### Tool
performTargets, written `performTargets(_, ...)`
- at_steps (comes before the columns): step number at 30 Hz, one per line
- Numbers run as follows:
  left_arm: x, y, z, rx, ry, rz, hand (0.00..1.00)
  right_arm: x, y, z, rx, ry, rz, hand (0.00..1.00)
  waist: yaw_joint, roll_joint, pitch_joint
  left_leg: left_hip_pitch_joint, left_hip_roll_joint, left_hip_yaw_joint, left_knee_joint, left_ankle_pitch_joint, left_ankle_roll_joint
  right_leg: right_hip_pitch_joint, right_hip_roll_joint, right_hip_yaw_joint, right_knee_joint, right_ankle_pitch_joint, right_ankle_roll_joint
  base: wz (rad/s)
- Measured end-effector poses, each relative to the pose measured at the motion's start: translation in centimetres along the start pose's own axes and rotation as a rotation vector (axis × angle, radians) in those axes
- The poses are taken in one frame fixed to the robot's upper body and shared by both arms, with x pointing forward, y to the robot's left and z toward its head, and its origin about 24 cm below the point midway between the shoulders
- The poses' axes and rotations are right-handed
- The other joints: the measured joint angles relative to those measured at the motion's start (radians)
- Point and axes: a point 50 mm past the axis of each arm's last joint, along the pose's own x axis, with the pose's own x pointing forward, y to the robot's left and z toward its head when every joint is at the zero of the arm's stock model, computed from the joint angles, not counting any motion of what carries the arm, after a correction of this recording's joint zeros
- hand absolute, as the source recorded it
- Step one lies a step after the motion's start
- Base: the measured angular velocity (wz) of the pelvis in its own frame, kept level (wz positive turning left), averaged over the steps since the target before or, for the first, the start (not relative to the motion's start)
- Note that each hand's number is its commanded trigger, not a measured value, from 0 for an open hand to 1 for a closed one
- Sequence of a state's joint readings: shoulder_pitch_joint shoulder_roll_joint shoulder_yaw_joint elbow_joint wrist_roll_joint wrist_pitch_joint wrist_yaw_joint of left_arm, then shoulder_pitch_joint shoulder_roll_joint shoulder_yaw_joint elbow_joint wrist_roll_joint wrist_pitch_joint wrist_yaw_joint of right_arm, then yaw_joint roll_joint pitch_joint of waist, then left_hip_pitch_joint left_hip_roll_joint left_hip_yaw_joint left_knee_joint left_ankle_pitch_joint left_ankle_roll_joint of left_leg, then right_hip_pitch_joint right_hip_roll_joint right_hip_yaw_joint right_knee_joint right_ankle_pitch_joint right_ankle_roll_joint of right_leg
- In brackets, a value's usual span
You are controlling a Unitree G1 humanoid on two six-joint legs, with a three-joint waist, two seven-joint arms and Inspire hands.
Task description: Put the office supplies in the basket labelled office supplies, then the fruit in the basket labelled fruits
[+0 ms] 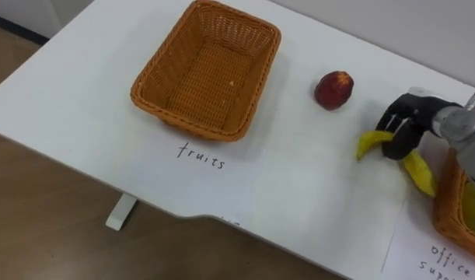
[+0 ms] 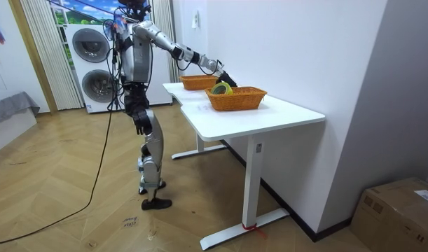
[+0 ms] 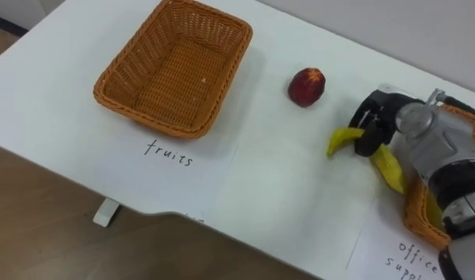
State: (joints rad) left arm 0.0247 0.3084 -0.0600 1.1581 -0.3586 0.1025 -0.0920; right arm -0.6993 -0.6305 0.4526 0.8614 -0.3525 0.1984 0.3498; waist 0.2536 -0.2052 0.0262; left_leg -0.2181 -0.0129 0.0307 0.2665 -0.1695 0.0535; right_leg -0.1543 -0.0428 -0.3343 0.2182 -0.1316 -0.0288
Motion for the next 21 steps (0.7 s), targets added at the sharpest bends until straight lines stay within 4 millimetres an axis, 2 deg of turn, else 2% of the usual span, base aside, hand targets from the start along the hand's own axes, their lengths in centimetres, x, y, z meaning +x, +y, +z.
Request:
performTargets(10,0.0,0.0,-0.1,-0.002,0.001,0.002,0.00,-0.1,0.0,0.4,-0.008,-0.017,0.013,1.00,-0.003,0.000,-0.0005,0.000,0.000,0.001,0.001,0.000,0.000,0.000,0.000,0.004,0.000,0.000,0.000,0.00)
performTargets(17,-0.1,0.1,-0.3,-0.001,-0.001,0.003,0.00,-0.5,-0.1,2.4,-0.001,-0.127,0.013,1.00,-0.027,-0.002,-0.0018,0.001,0.000,-0.001,0.003,0.000,0.000,0.003,0.000,0.003,0.000,0.000,0.000,0.00)
performTargets(21,-0.1,0.1,-0.2,0.001,-0.021,-0.001,0.00,-0.9,-0.4,3.7,0.006,-0.199,0.002,1.00,-0.043,-0.009,-0.0065,0.004,0.000,0.000,0.004,0.001,0.000,0.005,-0.003,0.003,0.000,0.000,0.000,0.00)
